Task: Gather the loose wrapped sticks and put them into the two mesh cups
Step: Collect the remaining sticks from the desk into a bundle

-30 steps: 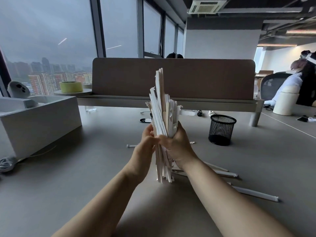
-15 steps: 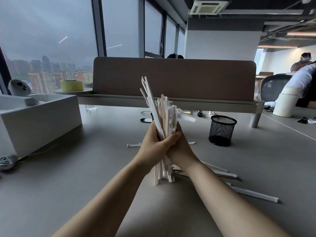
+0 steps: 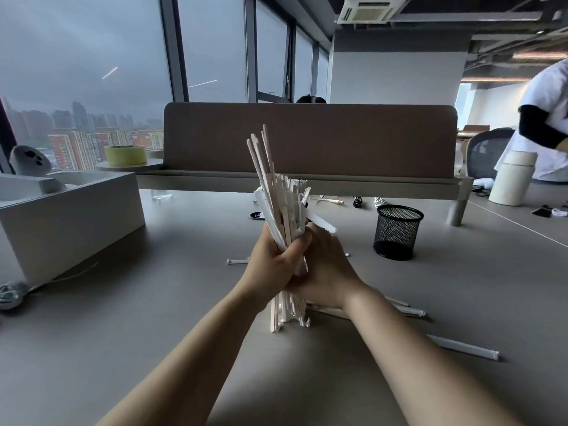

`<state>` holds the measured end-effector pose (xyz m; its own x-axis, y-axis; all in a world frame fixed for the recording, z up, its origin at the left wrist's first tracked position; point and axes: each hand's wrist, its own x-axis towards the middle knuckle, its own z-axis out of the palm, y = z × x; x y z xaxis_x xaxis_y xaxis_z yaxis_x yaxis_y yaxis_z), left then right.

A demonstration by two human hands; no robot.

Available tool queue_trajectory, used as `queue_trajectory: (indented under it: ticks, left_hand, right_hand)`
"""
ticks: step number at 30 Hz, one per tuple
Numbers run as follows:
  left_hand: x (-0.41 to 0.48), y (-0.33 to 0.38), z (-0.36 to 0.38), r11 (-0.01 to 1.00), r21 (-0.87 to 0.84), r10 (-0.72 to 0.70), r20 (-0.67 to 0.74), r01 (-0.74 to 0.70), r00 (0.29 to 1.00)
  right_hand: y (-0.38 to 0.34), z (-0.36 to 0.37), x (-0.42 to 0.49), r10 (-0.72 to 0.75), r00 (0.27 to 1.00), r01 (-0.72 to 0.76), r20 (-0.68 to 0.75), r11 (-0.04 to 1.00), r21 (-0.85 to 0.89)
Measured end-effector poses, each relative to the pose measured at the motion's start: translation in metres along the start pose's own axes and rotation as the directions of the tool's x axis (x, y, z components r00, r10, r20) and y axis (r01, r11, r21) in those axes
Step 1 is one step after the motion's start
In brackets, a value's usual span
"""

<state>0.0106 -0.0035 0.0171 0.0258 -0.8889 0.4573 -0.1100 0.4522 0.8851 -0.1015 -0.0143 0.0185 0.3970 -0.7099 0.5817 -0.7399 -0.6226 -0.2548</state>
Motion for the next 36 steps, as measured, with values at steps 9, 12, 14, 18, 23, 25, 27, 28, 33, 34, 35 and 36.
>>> queue_trajectory:
  ticks: [9,12,14,18,23,25,27,28,33,34,35,36]
  left_hand:
    - [0.002,0.001,-0.002,0.996,-0.071,0.047,0.005,-0.047,0.999]
    - [0.003,-0.001,-0.003,0.998,-0.050,0.034,-0.013,-0.035,0.999]
    - [0.003,-0.002,-0.004,1.000,-0.026,0.017,-0.019,-0.017,1.000]
    - [0.004,-0.001,-0.005,0.999,0.008,0.037,-0.001,-0.037,0.999]
    - [0.001,0.004,0.001,0.994,0.005,0.105,0.070,-0.106,0.992]
    - [-0.001,0.005,0.001,0.992,-0.003,0.123,0.087,-0.123,0.989]
    - [-0.002,0.006,0.001,0.992,-0.026,0.125,0.097,-0.123,0.987]
    - [-0.003,0.006,0.001,0.992,-0.034,0.127,0.103,-0.124,0.986]
    - [-0.003,0.006,0.001,0.989,-0.061,0.142,0.164,-0.134,0.976]
    - [-0.003,0.006,0.000,0.991,-0.068,0.129,0.181,-0.118,0.975]
    - [-0.003,0.005,-0.001,0.992,-0.072,0.113,0.194,-0.100,0.975]
    - [-0.003,0.005,-0.001,0.993,-0.075,0.100,0.200,-0.086,0.975]
  right_hand:
    - [0.020,-0.012,0.007,0.100,0.957,-0.205,0.272,0.896,0.394]
    - [0.009,-0.017,0.009,0.110,0.947,-0.229,0.301,0.889,0.397]
    - [0.004,-0.020,0.010,0.107,0.941,-0.210,0.321,0.929,0.305]
    - [0.000,-0.036,0.011,0.127,0.929,-0.151,0.348,0.988,0.041]
    - [0.008,-0.049,0.014,0.123,0.986,-0.109,0.113,0.987,-0.121]
    - [0.014,-0.045,0.020,0.293,0.955,-0.272,-0.047,0.930,0.248]
    - [0.016,-0.041,0.030,0.507,0.861,-0.351,-0.028,0.635,0.688]
    - [0.015,-0.040,0.036,0.554,0.829,-0.375,0.078,0.448,0.812]
    - [-0.002,-0.038,0.050,0.342,0.836,-0.486,0.428,0.104,0.868]
    - [-0.005,-0.038,0.051,0.316,0.835,-0.497,0.450,0.085,0.863]
    - [-0.007,-0.039,0.051,0.312,0.832,-0.501,0.458,0.067,0.863]
    - [-0.011,-0.041,0.051,0.323,0.833,-0.488,0.448,0.049,0.871]
